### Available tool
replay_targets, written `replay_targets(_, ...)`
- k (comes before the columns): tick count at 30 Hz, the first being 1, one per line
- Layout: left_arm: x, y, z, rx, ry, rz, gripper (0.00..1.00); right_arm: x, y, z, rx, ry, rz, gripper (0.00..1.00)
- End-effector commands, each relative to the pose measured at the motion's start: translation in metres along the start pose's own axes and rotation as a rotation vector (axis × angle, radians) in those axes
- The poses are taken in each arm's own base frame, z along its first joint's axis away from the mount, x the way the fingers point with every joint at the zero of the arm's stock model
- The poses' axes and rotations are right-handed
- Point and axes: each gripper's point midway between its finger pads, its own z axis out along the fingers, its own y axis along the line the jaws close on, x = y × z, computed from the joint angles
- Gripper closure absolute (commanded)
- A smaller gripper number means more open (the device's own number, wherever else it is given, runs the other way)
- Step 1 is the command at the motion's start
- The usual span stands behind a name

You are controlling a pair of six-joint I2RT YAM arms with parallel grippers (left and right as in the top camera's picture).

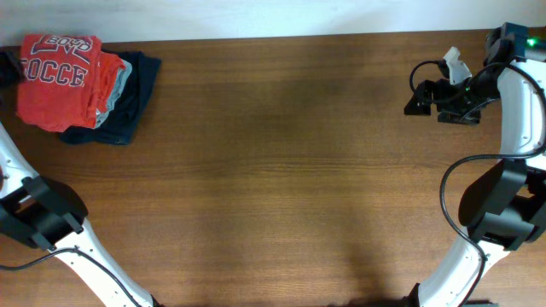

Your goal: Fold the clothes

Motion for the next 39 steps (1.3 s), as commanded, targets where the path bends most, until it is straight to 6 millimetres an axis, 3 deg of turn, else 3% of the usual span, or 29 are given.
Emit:
replay_targets(1,-0.005,-0.03,0.01,0.208,-0.015,-0.173,0.99,-0.001,0.001,-0.006,0.012,-0.013,-0.021,0.02)
replay_targets(7,0.001,-0.05,0.047,0.376,-0.004,-0.29,0.99,-0.001,0.001,-0.006,0.012,-0.013,-0.021,0.01)
replay_targets(14,0.043,-0.072,0.109,0.474,0.08,-0.304,1.0,-0.001,0.001,-0.006,0.012,-0.013,-0.021,0.01)
replay_targets(17,0.051,-0.078,0.119,0.482,0.093,-0.288,0.99,-0.001,0.001,-0.006,0.012,-0.013,-0.021,0.01)
replay_targets(20,0.037,-0.09,0.111,0.519,0.053,-0.247,0.99,-0.001,0.001,-0.006,0.012,-0.013,-0.021,0.02)
replay_targets(26,-0.016,-0.119,0.049,0.636,-0.07,-0.165,0.99,-0.001,0.001,-0.006,0.012,-0.013,-0.021,0.02)
replay_targets(30,-0.033,-0.128,0.02,0.645,-0.09,-0.189,0.99,-0.001,0.001,-0.006,0.012,-0.013,-0.021,0.01)
replay_targets(34,-0.024,-0.138,0.024,0.644,-0.049,-0.194,0.99,-0.001,0.001,-0.006,0.012,-0.013,-0.021,0.01)
replay_targets(39,0.005,-0.147,0.057,0.583,0.029,-0.192,0.99,-0.001,0.001,-0.006,0.012,-0.013,-0.021,0.02)
